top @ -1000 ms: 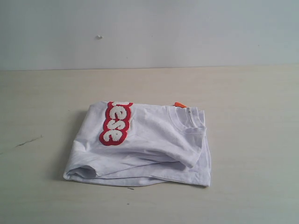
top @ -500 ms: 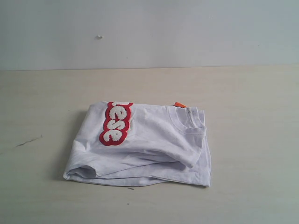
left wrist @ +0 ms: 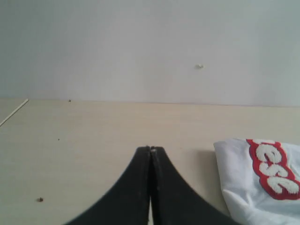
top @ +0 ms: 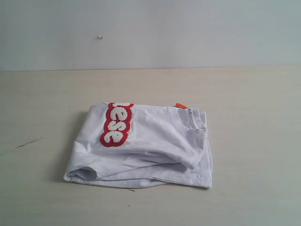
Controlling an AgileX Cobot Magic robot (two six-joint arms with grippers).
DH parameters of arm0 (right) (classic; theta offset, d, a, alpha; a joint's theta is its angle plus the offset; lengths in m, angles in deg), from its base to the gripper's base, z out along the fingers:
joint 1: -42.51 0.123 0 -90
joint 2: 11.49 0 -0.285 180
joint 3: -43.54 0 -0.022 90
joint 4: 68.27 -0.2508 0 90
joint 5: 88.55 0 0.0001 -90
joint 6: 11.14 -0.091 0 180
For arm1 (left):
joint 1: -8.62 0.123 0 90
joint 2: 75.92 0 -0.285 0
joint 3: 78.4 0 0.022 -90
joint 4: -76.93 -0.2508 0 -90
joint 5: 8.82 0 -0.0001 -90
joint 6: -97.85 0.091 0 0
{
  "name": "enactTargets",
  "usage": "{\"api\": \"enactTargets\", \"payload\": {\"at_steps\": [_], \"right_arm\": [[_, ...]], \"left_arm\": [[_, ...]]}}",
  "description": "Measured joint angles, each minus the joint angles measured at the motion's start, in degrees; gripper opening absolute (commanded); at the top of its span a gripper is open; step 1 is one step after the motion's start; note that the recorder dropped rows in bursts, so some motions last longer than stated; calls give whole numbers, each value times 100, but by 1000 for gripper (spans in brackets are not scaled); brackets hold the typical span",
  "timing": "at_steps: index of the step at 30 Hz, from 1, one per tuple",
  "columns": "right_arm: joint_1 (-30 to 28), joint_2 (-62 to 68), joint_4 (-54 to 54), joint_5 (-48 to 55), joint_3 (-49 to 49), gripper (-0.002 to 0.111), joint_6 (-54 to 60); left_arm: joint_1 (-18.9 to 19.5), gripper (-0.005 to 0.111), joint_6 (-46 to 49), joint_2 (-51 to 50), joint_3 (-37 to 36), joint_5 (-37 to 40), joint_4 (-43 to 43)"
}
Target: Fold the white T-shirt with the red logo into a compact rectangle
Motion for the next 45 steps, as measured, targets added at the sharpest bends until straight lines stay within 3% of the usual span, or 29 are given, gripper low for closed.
{"api": "enactTargets", "payload": {"at_steps": [9, 19, 45], "right_arm": [[0, 0, 0, 0, 0, 0, 0], [0, 0, 0, 0, 0, 0, 0], [0, 0, 0, 0, 0, 0, 0]], "left_arm": [[0, 0, 0, 353, -580, 40, 0], [0, 0, -89, 362, -580, 641, -130], [0, 0, -112, 362, -580, 659, -141]]}}
